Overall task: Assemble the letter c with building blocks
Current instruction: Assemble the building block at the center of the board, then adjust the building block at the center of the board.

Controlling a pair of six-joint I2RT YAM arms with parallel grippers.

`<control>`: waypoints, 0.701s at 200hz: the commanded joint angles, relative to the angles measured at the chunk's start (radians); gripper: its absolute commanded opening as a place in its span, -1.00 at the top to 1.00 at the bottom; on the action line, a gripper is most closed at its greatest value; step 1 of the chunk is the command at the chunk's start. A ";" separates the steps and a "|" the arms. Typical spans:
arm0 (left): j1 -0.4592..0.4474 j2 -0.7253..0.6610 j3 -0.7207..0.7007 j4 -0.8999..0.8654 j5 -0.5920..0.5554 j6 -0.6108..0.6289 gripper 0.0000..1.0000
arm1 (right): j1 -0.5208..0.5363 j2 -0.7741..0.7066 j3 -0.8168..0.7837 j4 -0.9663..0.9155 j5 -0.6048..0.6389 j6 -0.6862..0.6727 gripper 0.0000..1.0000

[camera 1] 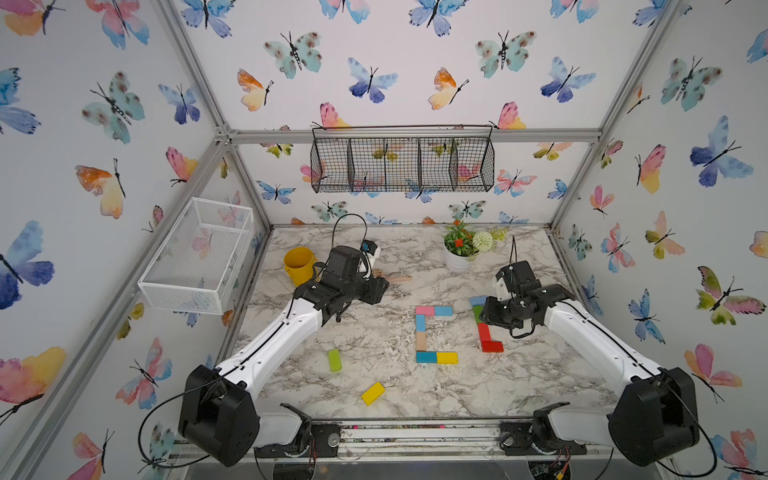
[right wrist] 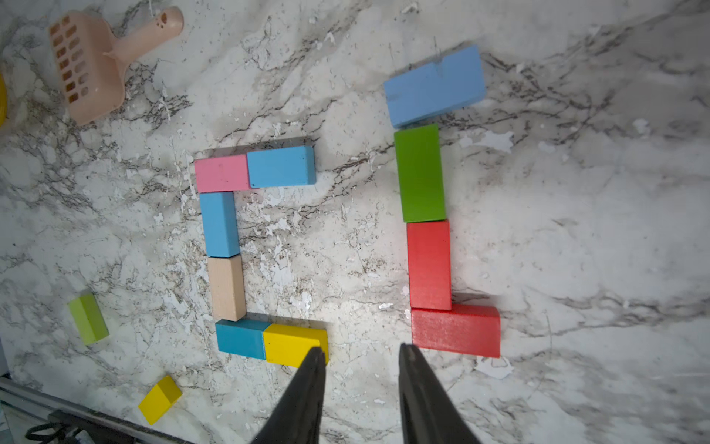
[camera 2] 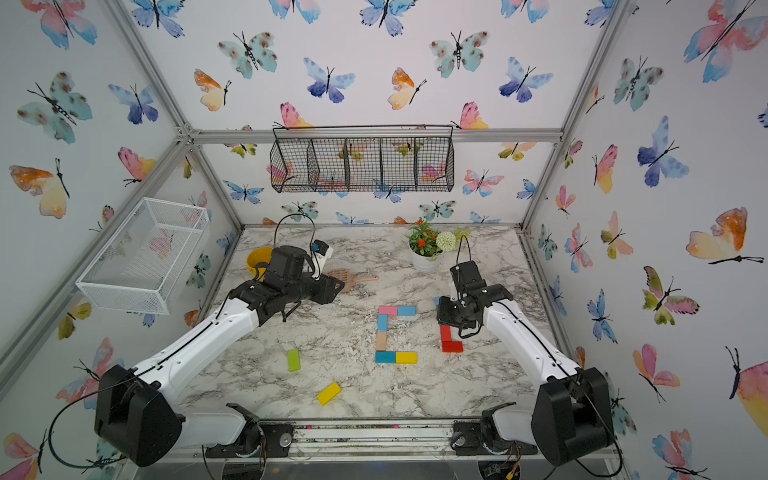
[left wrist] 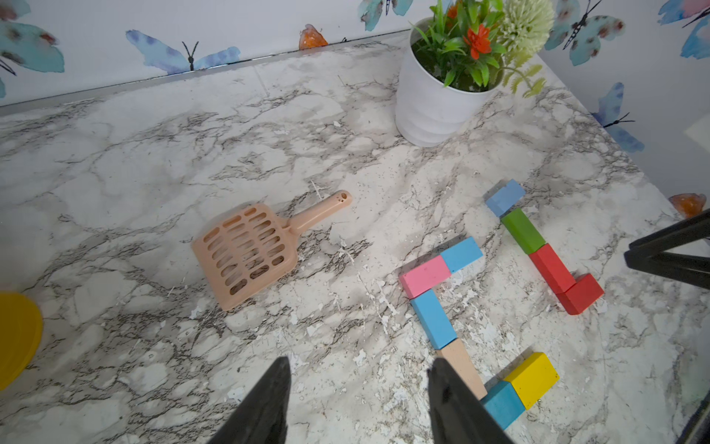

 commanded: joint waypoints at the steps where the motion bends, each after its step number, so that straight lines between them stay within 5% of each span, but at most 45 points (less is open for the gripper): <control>1: 0.000 0.012 0.002 0.012 -0.050 0.004 -0.18 | 0.002 -0.005 0.027 0.035 0.040 -0.026 0.18; 19: 0.002 0.023 0.014 0.012 -0.055 0.016 -0.18 | -0.001 0.024 0.049 0.045 0.075 -0.038 0.22; 48: 0.002 0.025 0.006 0.017 -0.056 0.030 -0.18 | -0.046 0.073 0.059 0.111 0.034 -0.049 0.59; 140: 0.003 0.039 0.000 0.027 -0.035 0.031 -0.18 | -0.140 0.307 0.176 0.213 -0.050 -0.107 0.90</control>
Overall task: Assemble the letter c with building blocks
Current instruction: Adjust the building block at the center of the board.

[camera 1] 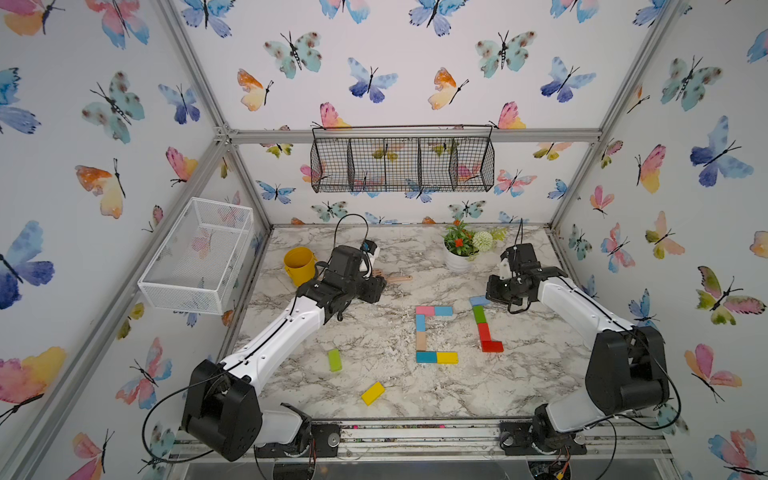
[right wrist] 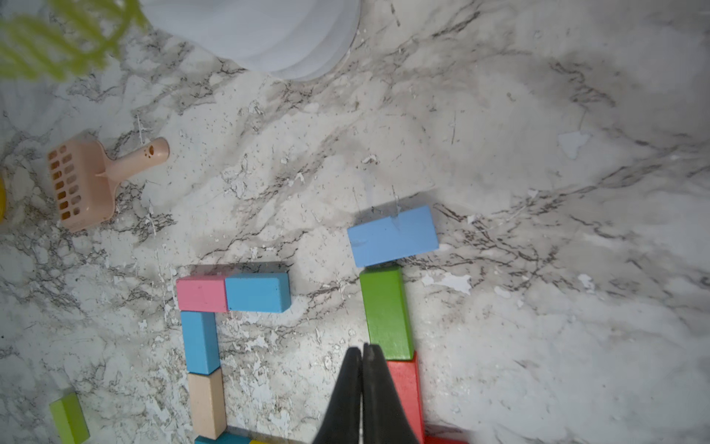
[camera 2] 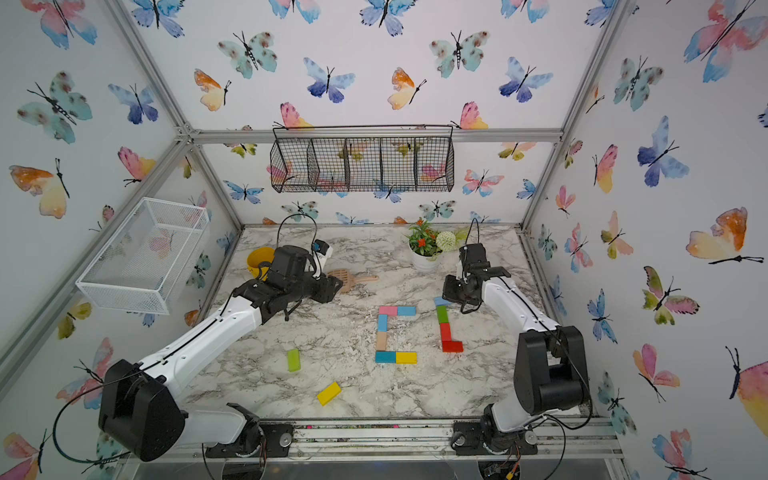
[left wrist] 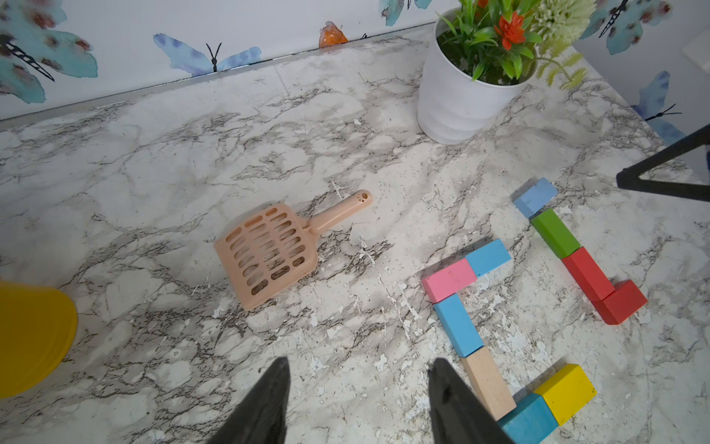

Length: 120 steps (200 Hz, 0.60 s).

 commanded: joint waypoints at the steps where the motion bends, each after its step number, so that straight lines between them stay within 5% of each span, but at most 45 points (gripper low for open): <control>1: 0.003 0.012 0.000 0.014 0.008 0.008 -0.18 | -0.006 0.049 0.035 0.038 -0.034 -0.020 0.90; 120: 0.002 0.005 -0.003 0.008 0.031 0.010 -0.19 | -0.009 0.259 0.086 0.173 -0.038 0.013 0.93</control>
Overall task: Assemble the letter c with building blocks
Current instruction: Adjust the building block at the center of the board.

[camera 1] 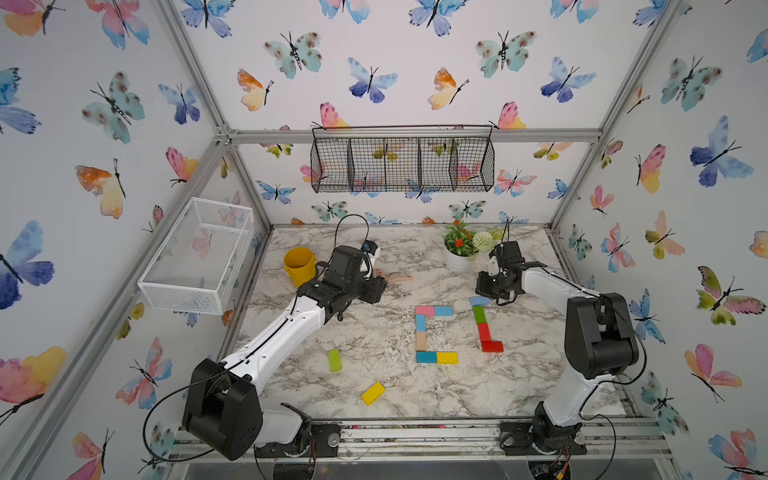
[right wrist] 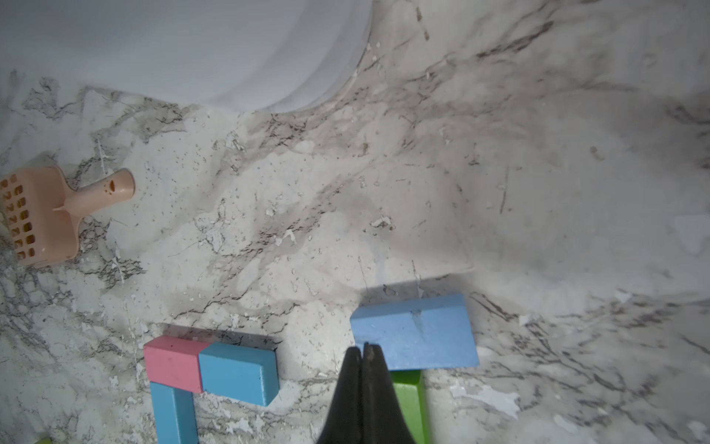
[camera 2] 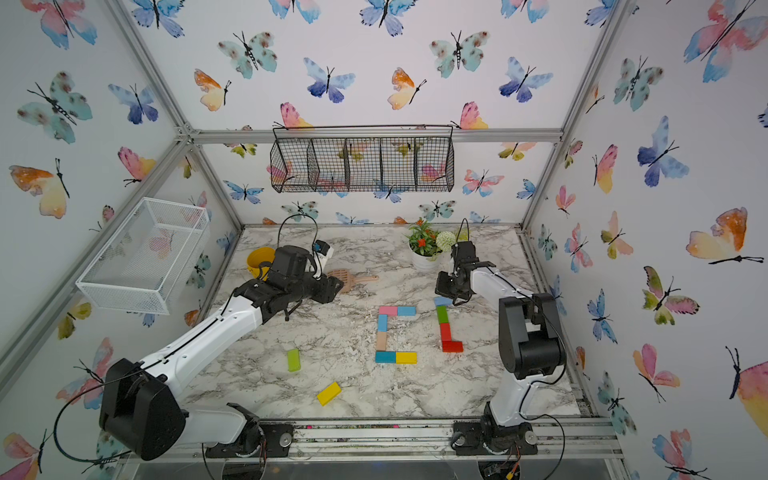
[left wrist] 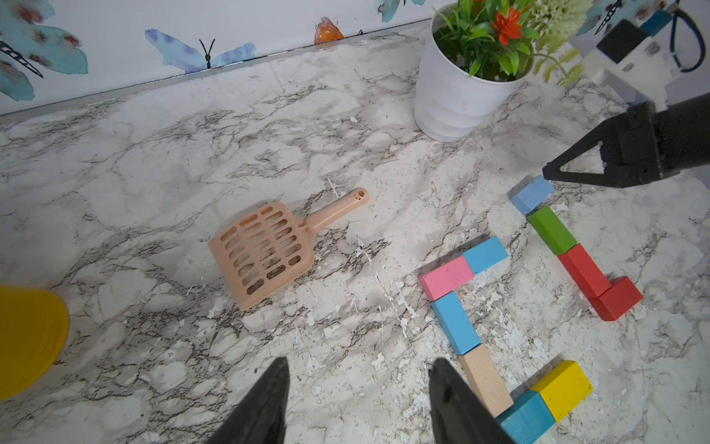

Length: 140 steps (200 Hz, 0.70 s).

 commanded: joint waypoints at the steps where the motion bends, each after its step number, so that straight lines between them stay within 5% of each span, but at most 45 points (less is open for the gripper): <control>1: 0.002 0.003 -0.003 0.009 0.019 0.009 -0.19 | -0.006 0.028 0.016 0.043 -0.008 0.014 0.93; 140: 0.002 0.014 0.000 0.009 0.025 0.008 -0.19 | -0.007 0.109 0.042 0.075 0.009 -0.015 0.94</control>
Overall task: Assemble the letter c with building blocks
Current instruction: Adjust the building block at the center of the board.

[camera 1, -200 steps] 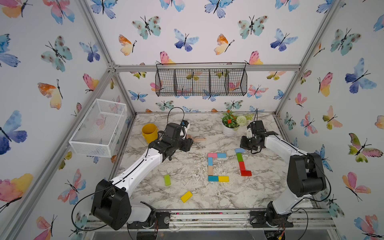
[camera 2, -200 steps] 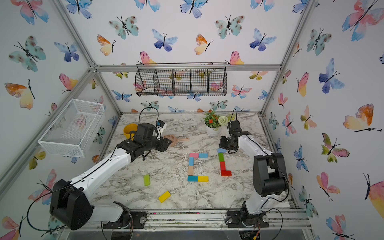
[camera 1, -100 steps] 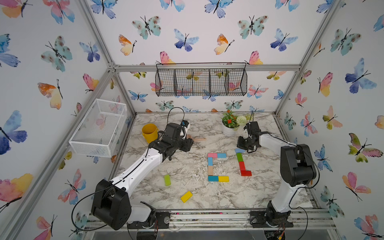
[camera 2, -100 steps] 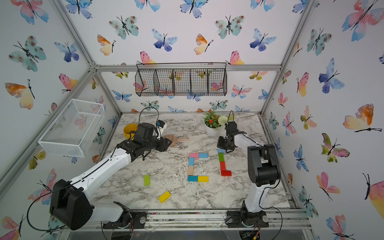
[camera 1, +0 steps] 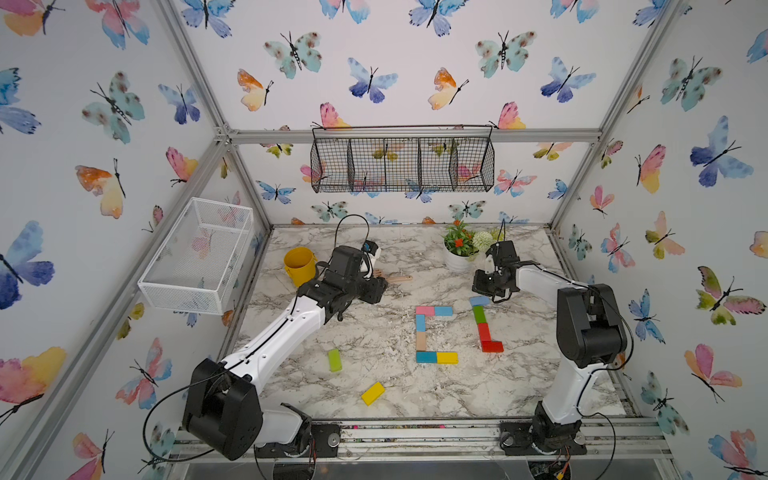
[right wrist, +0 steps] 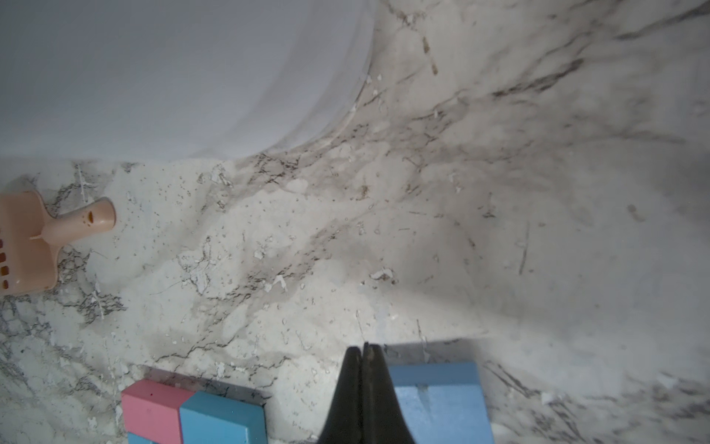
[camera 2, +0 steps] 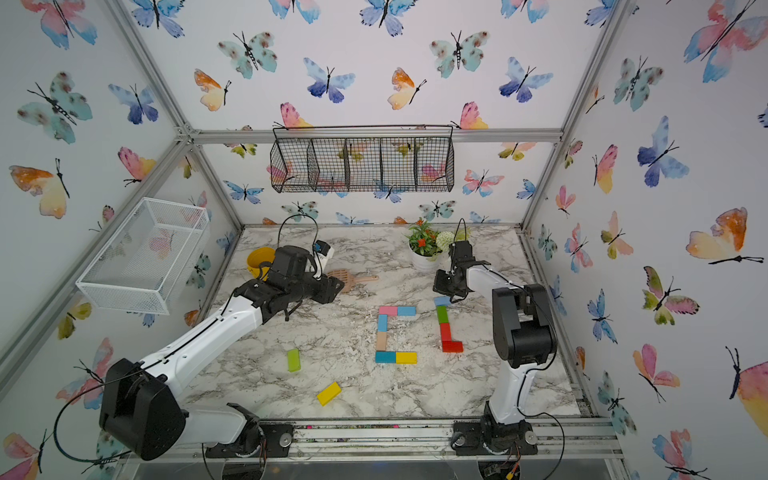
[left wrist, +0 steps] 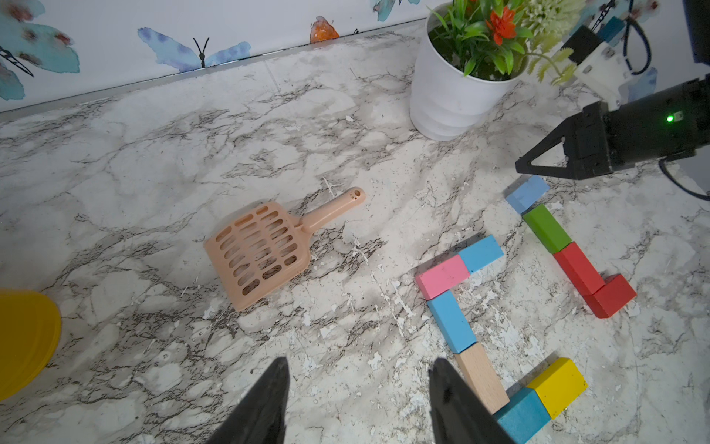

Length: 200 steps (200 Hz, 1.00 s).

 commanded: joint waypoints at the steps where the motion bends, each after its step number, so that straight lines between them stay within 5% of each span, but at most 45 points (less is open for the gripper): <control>1: 0.003 0.013 0.000 0.008 0.014 0.009 -0.19 | -0.007 0.023 0.003 0.010 0.008 -0.009 0.94; 200: 0.001 0.017 0.003 0.006 0.031 0.008 -0.21 | -0.017 0.048 0.030 -0.056 0.006 -0.052 0.93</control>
